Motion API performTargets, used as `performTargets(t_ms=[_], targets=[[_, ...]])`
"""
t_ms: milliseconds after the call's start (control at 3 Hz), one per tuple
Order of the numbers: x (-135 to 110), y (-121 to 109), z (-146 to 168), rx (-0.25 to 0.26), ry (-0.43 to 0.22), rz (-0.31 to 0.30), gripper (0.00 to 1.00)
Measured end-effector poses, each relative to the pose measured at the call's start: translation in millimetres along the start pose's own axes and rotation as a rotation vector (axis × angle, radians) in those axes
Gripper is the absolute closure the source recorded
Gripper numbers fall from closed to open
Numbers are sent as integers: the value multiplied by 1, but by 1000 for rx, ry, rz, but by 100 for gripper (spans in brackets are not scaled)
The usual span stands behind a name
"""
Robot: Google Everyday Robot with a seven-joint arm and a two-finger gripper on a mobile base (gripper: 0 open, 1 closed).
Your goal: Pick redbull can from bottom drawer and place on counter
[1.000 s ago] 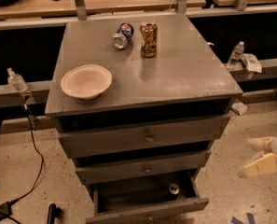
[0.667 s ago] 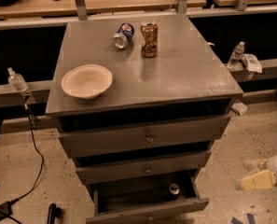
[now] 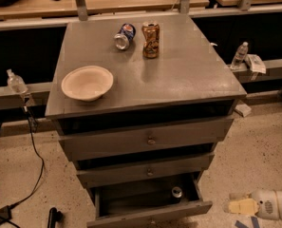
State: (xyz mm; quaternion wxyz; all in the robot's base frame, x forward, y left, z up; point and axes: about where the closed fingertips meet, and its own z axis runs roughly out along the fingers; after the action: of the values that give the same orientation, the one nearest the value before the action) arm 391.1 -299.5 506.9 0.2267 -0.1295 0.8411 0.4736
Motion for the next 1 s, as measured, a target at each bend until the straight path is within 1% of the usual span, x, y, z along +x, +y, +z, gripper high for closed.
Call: performTargets(t_ms=[333,667,1000], targets=[[21,-25,24,-10,-14,53,0],[46,-68,109,-34,24,113,0],[46,-68,109,-34,24,113,0]])
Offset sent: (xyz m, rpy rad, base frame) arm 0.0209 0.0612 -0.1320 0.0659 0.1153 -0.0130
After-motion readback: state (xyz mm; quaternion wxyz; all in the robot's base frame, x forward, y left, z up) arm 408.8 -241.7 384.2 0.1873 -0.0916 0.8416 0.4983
